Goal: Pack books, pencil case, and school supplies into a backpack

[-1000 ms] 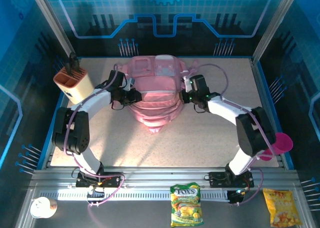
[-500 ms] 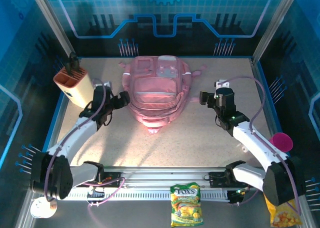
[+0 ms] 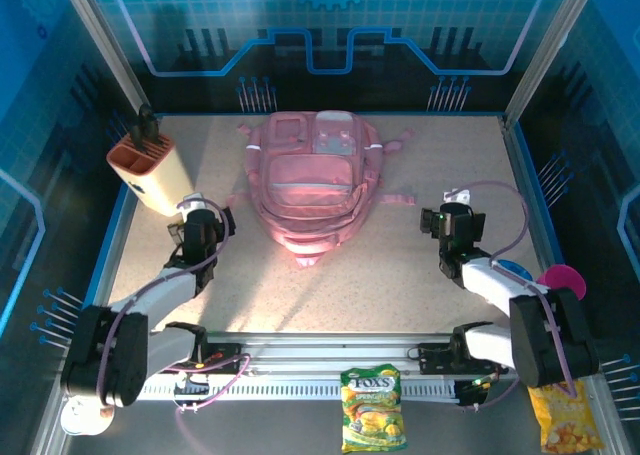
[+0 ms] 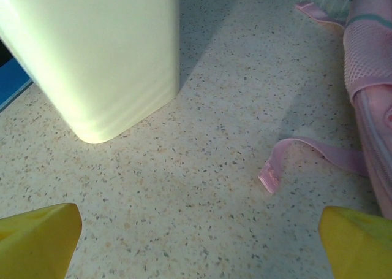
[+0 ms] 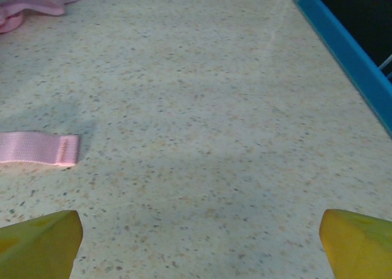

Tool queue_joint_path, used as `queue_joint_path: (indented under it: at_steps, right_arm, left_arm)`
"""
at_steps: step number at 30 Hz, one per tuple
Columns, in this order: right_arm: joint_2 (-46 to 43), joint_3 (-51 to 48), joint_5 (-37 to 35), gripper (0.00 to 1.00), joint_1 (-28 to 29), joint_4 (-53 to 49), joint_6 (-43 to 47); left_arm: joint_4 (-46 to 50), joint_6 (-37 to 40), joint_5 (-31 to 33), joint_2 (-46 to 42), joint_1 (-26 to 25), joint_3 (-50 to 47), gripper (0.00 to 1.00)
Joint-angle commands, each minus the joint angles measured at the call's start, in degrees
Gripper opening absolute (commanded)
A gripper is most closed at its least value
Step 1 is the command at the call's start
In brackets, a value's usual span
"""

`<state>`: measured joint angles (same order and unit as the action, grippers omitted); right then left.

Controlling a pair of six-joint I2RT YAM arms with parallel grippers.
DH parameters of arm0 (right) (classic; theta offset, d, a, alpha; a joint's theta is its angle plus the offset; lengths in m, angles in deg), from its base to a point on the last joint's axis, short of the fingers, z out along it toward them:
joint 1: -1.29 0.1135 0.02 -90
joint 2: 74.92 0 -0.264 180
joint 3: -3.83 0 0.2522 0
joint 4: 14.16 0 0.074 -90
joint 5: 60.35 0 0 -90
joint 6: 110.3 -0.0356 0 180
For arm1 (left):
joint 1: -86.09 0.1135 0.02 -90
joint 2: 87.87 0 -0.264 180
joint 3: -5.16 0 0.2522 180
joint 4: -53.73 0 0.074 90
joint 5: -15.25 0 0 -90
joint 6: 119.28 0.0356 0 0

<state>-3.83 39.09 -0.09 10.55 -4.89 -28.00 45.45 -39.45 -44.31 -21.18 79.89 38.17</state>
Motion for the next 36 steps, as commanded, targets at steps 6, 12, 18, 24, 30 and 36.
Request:
queue_joint_path:
  at_steps: [6,12,18,24,30,36]
  right_arm:
    - [9.96,-1.82,14.51,1.00,-2.03,28.23,8.63]
    - [16.57,-2.77,17.18,1.00,-3.00,35.65,8.37]
    - [17.25,-0.95,16.59,1.00,-3.45,32.60,7.57]
    - [17.41,0.10,15.94,1.00,-3.70,30.77,6.98]
    - [17.44,0.21,15.94,1.00,-3.68,30.51,7.00]
    - [17.41,0.19,15.94,1.00,-3.72,30.55,7.00]
  left_arm:
    - [-27.30,11.00,-16.28,9.31,2.37,-2.54,0.99]
    - [-38.37,11.41,-21.61,18.28,3.38,-2.99,0.99]
    - [-36.53,10.76,-19.75,22.46,3.56,-0.13,0.99]
    - [-32.98,9.22,-17.33,22.64,4.26,1.85,0.99]
    - [-32.89,9.51,-17.69,22.67,4.18,1.84,0.99]
    - [-31.88,9.45,-18.49,22.66,4.35,2.45,0.99]
